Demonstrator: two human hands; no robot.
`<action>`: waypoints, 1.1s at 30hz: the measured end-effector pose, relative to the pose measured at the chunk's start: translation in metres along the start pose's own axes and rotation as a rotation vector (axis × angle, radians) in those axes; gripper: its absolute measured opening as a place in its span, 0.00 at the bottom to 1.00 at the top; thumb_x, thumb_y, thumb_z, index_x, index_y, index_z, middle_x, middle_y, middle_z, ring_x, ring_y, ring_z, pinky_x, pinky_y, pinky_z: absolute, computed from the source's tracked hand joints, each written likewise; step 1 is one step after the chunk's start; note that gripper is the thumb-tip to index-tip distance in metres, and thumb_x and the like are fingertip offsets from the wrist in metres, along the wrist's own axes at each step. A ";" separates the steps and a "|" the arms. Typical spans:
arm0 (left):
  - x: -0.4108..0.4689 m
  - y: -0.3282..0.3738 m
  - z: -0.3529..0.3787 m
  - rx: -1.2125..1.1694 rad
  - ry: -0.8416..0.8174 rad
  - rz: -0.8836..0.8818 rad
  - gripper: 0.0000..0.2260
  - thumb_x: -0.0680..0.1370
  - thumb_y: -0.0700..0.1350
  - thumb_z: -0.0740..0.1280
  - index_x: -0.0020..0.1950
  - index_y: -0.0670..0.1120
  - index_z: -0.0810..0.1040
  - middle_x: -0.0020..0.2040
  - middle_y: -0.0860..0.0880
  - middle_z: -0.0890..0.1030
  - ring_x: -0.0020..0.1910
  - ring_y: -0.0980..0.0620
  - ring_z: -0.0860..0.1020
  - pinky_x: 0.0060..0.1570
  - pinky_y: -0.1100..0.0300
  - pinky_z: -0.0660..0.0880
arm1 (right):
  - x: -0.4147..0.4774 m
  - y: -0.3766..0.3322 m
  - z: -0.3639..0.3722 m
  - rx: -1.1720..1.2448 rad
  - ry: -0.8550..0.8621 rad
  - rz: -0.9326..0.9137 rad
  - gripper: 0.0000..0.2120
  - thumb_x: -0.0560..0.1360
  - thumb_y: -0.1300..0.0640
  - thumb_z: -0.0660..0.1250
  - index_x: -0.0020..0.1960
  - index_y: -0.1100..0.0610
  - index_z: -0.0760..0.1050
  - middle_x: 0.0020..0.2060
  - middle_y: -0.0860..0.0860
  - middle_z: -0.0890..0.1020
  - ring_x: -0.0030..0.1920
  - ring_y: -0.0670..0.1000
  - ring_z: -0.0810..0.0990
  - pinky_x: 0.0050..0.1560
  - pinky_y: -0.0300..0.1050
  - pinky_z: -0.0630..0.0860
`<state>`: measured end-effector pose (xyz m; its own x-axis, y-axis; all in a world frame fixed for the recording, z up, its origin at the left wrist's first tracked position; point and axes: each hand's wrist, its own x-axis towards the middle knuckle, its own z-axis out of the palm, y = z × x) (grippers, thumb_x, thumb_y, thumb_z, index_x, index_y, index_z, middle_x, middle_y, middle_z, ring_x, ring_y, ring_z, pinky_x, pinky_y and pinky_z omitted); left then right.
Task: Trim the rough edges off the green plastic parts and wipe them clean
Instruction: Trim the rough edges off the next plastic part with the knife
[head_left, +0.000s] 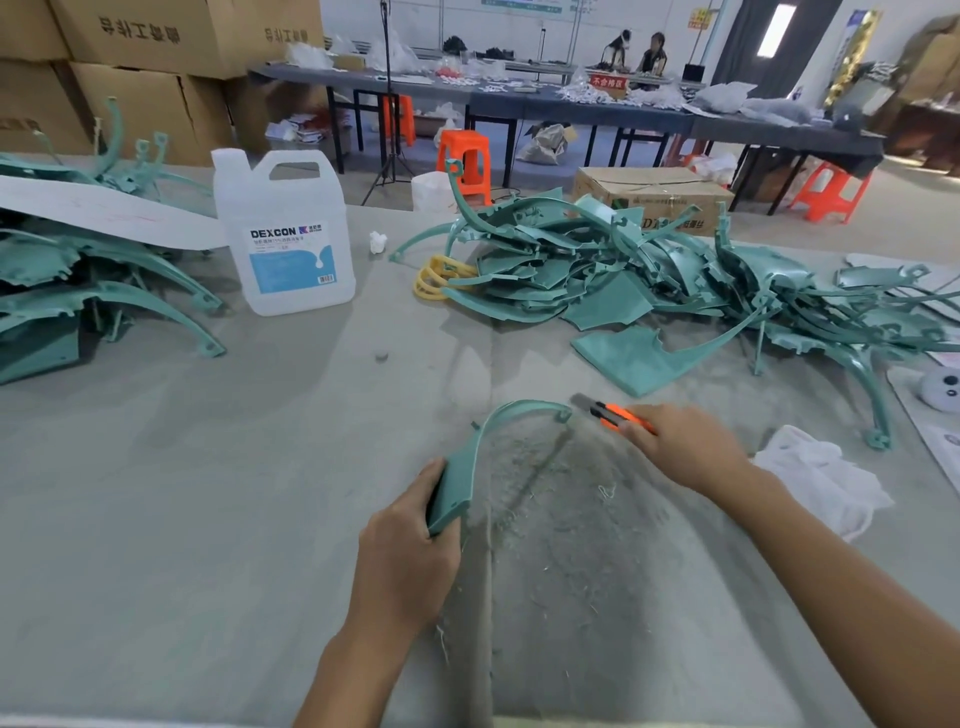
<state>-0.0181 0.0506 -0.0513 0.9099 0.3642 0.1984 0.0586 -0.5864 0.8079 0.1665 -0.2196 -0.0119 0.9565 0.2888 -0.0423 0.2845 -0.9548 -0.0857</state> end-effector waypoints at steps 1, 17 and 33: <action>0.000 -0.001 0.000 0.000 -0.003 -0.003 0.25 0.76 0.39 0.67 0.73 0.53 0.75 0.55 0.58 0.84 0.45 0.55 0.81 0.44 0.67 0.73 | -0.007 -0.008 0.000 0.073 0.072 0.013 0.17 0.85 0.43 0.55 0.64 0.46 0.78 0.41 0.50 0.83 0.41 0.53 0.80 0.43 0.49 0.77; 0.012 -0.009 -0.004 -0.205 0.078 -0.122 0.13 0.69 0.46 0.58 0.48 0.44 0.78 0.26 0.57 0.72 0.25 0.60 0.69 0.26 0.67 0.64 | -0.065 -0.111 0.038 0.473 0.207 -0.139 0.18 0.84 0.41 0.55 0.72 0.37 0.70 0.28 0.46 0.75 0.28 0.48 0.74 0.31 0.45 0.70; 0.007 0.000 -0.004 -0.158 0.000 -0.121 0.23 0.73 0.45 0.61 0.66 0.58 0.79 0.37 0.60 0.81 0.34 0.58 0.76 0.33 0.68 0.68 | -0.084 -0.126 0.028 0.635 0.220 -0.353 0.22 0.82 0.36 0.54 0.75 0.36 0.65 0.30 0.44 0.77 0.29 0.47 0.77 0.28 0.37 0.70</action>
<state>-0.0131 0.0557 -0.0476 0.9002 0.4251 0.0946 0.1025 -0.4179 0.9027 0.0483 -0.1215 -0.0252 0.8255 0.4855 0.2878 0.5476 -0.5652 -0.6170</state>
